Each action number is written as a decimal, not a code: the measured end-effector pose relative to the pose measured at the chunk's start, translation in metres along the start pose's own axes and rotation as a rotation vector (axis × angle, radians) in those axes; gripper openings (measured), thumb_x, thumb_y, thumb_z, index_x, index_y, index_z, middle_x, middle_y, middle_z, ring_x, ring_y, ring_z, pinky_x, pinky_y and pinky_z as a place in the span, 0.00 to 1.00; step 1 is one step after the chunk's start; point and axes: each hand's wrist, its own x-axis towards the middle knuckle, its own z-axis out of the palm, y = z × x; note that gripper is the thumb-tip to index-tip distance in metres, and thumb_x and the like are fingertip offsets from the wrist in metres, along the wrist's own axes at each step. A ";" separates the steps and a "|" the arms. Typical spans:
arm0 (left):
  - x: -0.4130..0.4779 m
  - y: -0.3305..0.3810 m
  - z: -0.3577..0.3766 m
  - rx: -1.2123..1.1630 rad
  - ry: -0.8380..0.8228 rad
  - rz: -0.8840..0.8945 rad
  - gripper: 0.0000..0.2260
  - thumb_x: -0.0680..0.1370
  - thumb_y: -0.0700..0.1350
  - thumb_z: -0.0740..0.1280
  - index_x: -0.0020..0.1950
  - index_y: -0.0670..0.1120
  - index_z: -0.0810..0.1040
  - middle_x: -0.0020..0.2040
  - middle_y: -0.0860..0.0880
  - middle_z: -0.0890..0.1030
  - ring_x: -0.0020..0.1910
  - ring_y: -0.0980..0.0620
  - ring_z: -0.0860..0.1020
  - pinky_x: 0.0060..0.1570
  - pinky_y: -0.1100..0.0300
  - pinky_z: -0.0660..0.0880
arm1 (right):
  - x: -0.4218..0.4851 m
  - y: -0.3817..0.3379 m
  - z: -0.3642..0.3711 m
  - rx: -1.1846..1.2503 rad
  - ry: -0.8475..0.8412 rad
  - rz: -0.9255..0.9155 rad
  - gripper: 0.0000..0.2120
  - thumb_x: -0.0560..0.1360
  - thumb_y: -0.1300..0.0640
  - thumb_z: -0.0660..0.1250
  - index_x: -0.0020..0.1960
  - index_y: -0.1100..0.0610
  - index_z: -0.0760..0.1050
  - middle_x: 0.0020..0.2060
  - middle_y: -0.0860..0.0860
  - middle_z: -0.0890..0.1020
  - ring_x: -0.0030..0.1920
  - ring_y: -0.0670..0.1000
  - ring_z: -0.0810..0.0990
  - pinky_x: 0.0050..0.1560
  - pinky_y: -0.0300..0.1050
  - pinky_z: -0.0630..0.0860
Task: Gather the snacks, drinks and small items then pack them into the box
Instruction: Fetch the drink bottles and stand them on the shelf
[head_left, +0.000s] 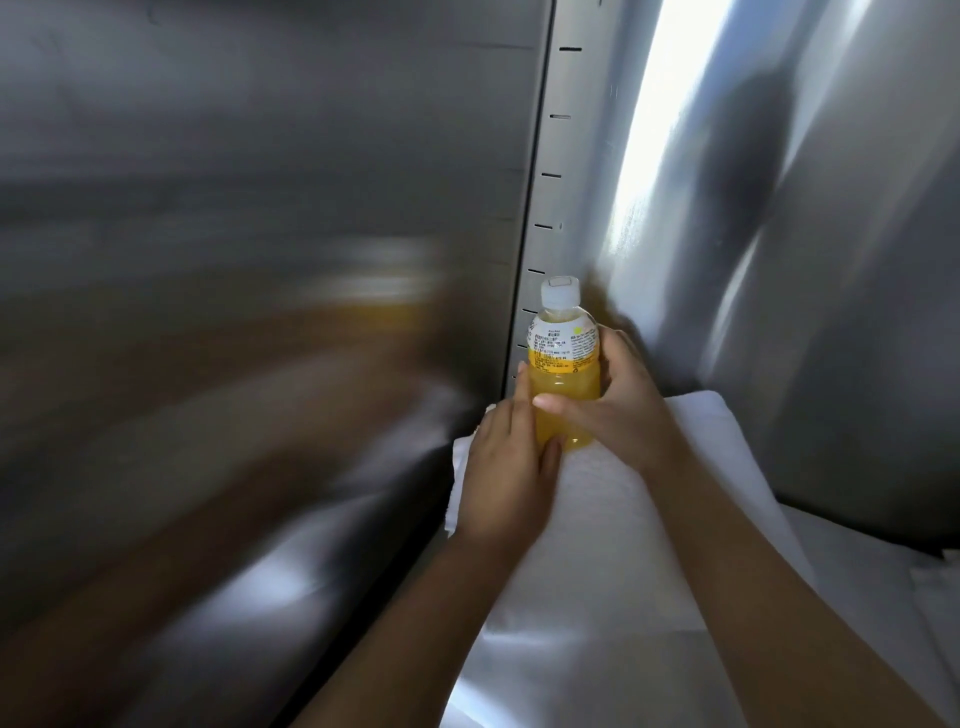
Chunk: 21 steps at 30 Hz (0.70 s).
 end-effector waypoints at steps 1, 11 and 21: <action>0.000 0.000 0.000 0.004 0.003 0.000 0.32 0.79 0.47 0.63 0.77 0.45 0.49 0.64 0.46 0.72 0.63 0.50 0.68 0.59 0.62 0.62 | 0.000 0.001 -0.001 0.028 -0.004 -0.001 0.38 0.58 0.44 0.79 0.65 0.44 0.69 0.58 0.45 0.78 0.60 0.47 0.77 0.58 0.54 0.76; -0.001 0.002 -0.003 -0.111 0.025 -0.084 0.35 0.76 0.51 0.67 0.77 0.46 0.52 0.68 0.46 0.71 0.64 0.49 0.71 0.60 0.57 0.68 | -0.003 0.000 0.002 0.056 -0.180 0.026 0.36 0.64 0.44 0.75 0.68 0.44 0.65 0.60 0.44 0.78 0.60 0.46 0.77 0.61 0.56 0.75; -0.004 -0.001 -0.002 -0.080 0.073 -0.093 0.35 0.75 0.51 0.68 0.76 0.45 0.54 0.64 0.47 0.70 0.59 0.51 0.72 0.51 0.72 0.59 | -0.002 0.001 -0.003 0.118 -0.104 0.016 0.34 0.63 0.47 0.76 0.66 0.42 0.66 0.56 0.44 0.81 0.56 0.45 0.80 0.54 0.45 0.77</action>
